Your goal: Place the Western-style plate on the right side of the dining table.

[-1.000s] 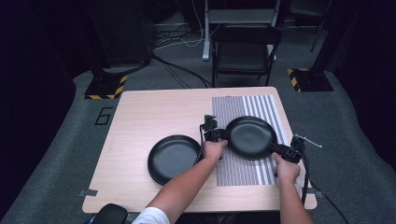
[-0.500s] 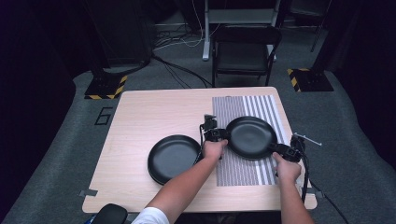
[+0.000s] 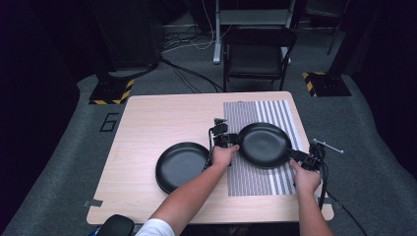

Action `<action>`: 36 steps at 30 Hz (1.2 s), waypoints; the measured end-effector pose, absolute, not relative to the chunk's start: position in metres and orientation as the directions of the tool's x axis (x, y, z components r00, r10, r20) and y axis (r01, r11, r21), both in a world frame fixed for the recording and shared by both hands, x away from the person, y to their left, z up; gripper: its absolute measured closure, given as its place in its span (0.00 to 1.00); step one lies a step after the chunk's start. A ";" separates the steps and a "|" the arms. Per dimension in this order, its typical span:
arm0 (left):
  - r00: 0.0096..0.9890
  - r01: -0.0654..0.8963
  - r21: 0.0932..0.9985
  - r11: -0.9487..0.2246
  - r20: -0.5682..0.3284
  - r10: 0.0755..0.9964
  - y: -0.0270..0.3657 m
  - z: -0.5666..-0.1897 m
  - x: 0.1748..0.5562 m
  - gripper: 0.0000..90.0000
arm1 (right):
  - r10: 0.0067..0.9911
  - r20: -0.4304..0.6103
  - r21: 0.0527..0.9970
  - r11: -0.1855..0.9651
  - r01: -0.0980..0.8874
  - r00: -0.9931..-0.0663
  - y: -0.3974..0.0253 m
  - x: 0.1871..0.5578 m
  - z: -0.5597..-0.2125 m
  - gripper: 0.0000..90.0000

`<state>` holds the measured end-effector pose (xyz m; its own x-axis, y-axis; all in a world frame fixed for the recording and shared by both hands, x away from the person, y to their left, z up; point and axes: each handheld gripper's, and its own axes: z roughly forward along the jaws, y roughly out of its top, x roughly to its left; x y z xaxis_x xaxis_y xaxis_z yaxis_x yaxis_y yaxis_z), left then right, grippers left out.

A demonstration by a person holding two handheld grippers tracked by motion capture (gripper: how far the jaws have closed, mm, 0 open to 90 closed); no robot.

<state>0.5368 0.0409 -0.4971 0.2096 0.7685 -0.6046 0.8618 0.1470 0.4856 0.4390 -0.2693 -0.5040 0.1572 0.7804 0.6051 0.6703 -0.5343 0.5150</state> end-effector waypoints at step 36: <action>0.454 0.724 0.687 -0.063 -0.405 0.794 0.121 -0.433 0.511 0.60 | 0.906 0.421 0.680 -0.287 0.675 -0.039 -0.249 0.406 -0.462 0.53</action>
<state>0.5109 0.1207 -0.4329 0.4535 0.7940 -0.4049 0.7241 -0.0635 0.6867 0.4057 -0.2487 -0.4618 -0.0386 0.9063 0.4209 0.6750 -0.2869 0.6798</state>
